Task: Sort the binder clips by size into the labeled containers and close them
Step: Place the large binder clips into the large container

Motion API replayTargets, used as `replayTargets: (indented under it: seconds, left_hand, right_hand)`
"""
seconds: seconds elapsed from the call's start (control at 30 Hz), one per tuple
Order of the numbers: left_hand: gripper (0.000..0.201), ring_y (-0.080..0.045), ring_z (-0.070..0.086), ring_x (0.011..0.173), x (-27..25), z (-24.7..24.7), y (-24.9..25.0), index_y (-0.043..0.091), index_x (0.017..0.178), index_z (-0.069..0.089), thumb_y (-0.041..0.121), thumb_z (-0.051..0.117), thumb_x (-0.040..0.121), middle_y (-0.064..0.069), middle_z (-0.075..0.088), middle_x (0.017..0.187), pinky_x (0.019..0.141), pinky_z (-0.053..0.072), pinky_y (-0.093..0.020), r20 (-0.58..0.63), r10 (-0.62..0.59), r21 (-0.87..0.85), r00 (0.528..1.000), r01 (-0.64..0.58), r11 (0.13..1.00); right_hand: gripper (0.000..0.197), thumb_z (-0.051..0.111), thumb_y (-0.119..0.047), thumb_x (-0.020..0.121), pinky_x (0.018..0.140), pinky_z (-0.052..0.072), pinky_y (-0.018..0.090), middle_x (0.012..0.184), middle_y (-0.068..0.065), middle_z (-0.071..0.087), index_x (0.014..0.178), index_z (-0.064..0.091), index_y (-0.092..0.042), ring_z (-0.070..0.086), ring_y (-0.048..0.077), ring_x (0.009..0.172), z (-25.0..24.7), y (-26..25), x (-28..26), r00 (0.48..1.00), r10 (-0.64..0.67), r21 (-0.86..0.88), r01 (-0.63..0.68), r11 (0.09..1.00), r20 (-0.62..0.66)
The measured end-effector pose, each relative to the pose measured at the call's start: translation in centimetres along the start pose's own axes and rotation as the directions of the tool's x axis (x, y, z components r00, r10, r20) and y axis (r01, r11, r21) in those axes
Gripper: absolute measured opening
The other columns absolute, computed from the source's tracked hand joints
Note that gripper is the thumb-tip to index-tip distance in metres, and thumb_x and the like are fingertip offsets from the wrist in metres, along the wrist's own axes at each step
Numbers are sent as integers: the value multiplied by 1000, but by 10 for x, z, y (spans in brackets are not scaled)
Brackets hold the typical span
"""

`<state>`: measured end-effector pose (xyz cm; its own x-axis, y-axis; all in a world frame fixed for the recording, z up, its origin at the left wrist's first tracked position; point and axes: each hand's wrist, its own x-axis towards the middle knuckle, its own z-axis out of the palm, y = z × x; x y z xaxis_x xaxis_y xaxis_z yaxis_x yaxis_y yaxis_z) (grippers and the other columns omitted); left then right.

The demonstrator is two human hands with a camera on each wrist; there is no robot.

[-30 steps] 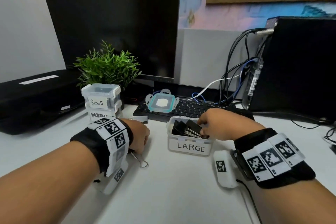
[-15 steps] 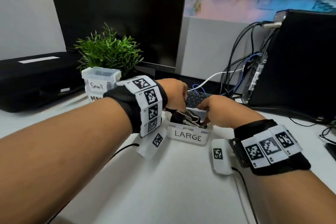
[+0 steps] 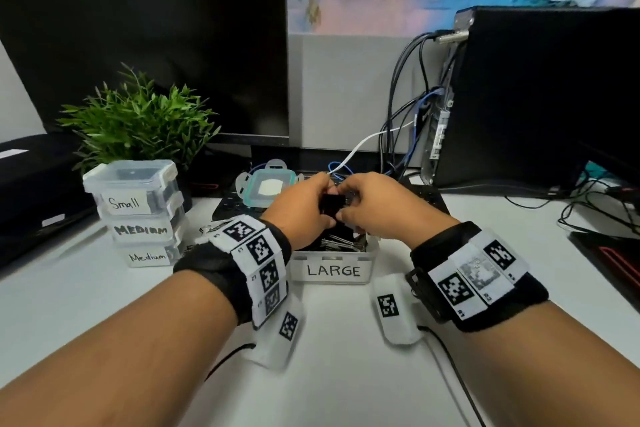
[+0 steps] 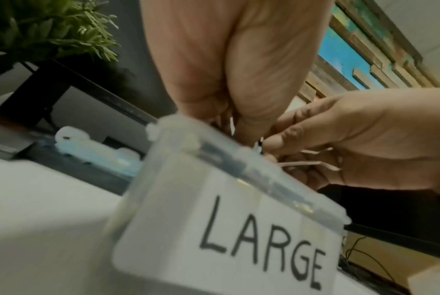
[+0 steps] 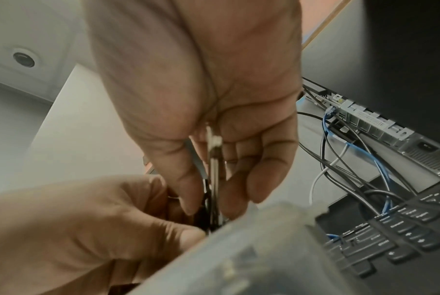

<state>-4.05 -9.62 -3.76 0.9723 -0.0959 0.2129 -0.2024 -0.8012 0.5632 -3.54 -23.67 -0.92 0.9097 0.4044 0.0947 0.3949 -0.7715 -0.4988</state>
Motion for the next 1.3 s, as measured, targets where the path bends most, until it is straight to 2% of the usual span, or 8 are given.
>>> replayTargets:
  seconds: [0.2, 0.4, 0.53, 0.7, 0.87, 1.07, 1.2, 1.3]
  left_hand:
    - [51, -14, 56, 83, -5, 6, -16, 24, 112, 48, -3, 71, 76, 5, 55, 86, 92, 50, -39, 32, -57, -270, 998, 64, 961]
    - [35, -13, 54, 111, -8, 7, -13, 22, 122, 54, 10, 60, 89, 3, 58, 119, 92, 41, -22, 81, -43, -36, 996, 46, 998]
    - [34, -16, 50, 117, -8, 6, -9, 21, 126, 52, 13, 54, 93, -1, 51, 129, 90, 37, -22, 108, -65, 54, 992, 59, 997]
    - [24, -15, 53, 106, -11, 3, -1, 17, 115, 61, 17, 53, 92, -1, 54, 119, 81, 36, -18, 77, -86, 74, 993, 80, 994]
    - [24, -10, 49, 89, -14, 1, 5, 18, 111, 62, 16, 56, 88, 4, 51, 100, 75, 39, -18, 104, -122, 30, 987, 120, 992]
    - [26, -11, 51, 85, -16, 0, 6, 22, 108, 59, 9, 53, 86, 4, 59, 104, 73, 40, -21, 113, -145, -25, 983, 149, 988]
    - [37, -14, 53, 94, -14, 1, 5, 20, 118, 54, 2, 48, 87, -1, 58, 116, 76, 43, -24, 146, -129, -25, 981, 134, 991]
    - [33, -14, 51, 91, -14, 0, 5, 19, 123, 52, 6, 43, 94, -5, 58, 114, 79, 41, -27, 146, -122, -141, 982, 143, 980]
  right_hand:
    - [9, 66, -16, 84, 68, 47, 30, 80, 6, 64, 89, 63, -9, 60, 20, 76, 2, 4, 4, 999, 39, -61, -40, 997, -26]
    - [9, 58, -5, 79, 53, 42, 28, 73, 11, 56, 86, 58, 2, 49, 23, 59, 3, 11, 10, 988, 107, 1, -107, 994, -111]
    - [19, 58, -5, 79, 58, 47, 32, 77, 9, 61, 96, 51, -11, 58, 27, 65, 3, 17, 14, 976, 137, 129, -116, 985, -169]
    - [46, 57, -4, 84, 45, 41, 24, 70, 2, 60, 115, 45, -36, 55, 16, 50, 2, 15, 11, 979, 114, 231, -73, 970, -169]
    - [19, 50, -3, 89, 40, 43, 22, 55, 5, 61, 99, 60, -16, 56, 17, 42, 5, 15, 13, 988, 138, 248, -118, 961, -65]
    - [14, 58, -15, 93, 72, 58, 47, 73, 18, 71, 93, 60, -1, 69, 40, 80, 4, 15, 11, 986, 165, 382, -151, 912, -4]
    - [25, 66, -23, 88, 74, 57, 51, 74, 15, 72, 88, 62, 1, 71, 31, 71, 3, 17, 9, 988, 149, 366, -125, 922, -38]
    - [29, 68, -31, 85, 73, 58, 46, 74, 13, 72, 74, 51, -10, 71, 30, 70, 4, 16, 8, 987, 147, 301, -120, 946, -68]
